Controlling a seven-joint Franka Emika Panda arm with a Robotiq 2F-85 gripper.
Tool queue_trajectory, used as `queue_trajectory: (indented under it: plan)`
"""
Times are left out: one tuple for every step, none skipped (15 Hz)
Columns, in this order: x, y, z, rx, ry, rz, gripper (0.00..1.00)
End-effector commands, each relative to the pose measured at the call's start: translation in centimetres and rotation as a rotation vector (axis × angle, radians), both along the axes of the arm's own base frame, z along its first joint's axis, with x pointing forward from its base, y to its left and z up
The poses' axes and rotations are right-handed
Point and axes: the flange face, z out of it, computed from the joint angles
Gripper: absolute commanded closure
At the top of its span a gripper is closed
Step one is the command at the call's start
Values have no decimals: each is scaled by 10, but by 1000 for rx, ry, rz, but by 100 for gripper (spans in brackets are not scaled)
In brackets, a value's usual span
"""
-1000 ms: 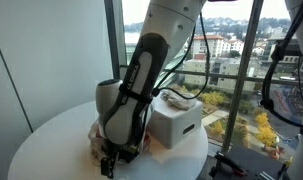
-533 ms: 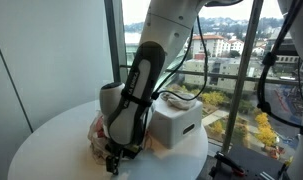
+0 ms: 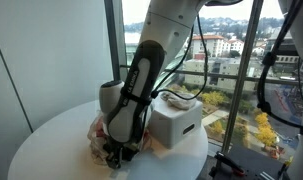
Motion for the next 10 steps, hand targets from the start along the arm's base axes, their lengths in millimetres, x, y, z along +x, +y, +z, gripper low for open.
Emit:
queue_trajectory:
  plan:
    - [3, -1, -2, -7, 0, -17, 93]
    - [4, -1, 0, -7, -2, -19, 95]
    - [4, -1, 1, -7, -4, -21, 97]
    - [4, -1, 4, -6, -6, -24, 97]
    - [3, -1, 7, -4, -5, -30, 96]
    - [2, -1, 11, -2, -2, -37, 97]
    - [0, -1, 18, 1, 3, -47, 99]
    - [0, -2, 23, 5, 0, -54, 99]
    - [-1, -3, 29, 14, 1, -71, 99]
    - [0, -5, 36, 21, -7, -85, 99]
